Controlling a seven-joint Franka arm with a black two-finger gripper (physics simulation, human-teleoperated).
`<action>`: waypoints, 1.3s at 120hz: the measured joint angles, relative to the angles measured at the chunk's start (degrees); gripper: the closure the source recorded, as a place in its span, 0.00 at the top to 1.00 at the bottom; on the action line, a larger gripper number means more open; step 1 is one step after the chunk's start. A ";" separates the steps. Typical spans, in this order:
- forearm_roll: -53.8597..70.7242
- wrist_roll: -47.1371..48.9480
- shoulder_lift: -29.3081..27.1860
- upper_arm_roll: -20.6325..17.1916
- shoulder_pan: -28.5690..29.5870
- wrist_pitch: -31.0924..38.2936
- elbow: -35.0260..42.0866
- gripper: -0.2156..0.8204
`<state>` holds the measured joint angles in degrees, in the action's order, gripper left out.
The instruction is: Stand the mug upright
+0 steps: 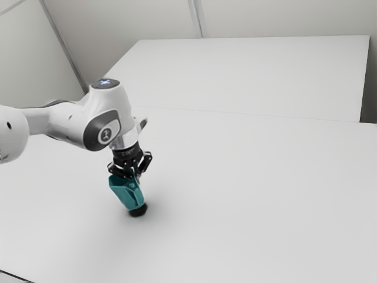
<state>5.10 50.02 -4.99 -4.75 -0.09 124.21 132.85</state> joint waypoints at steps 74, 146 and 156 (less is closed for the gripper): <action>2.77 6.44 2.29 0.01 -0.25 1.99 -0.71 0.43; 2.17 -0.55 -1.69 0.19 -2.48 -6.09 -11.65 0.77; 2.29 -4.66 -0.94 0.31 -2.45 -8.09 -15.51 0.78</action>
<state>7.39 45.36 -5.93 -4.44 -2.54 116.12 117.34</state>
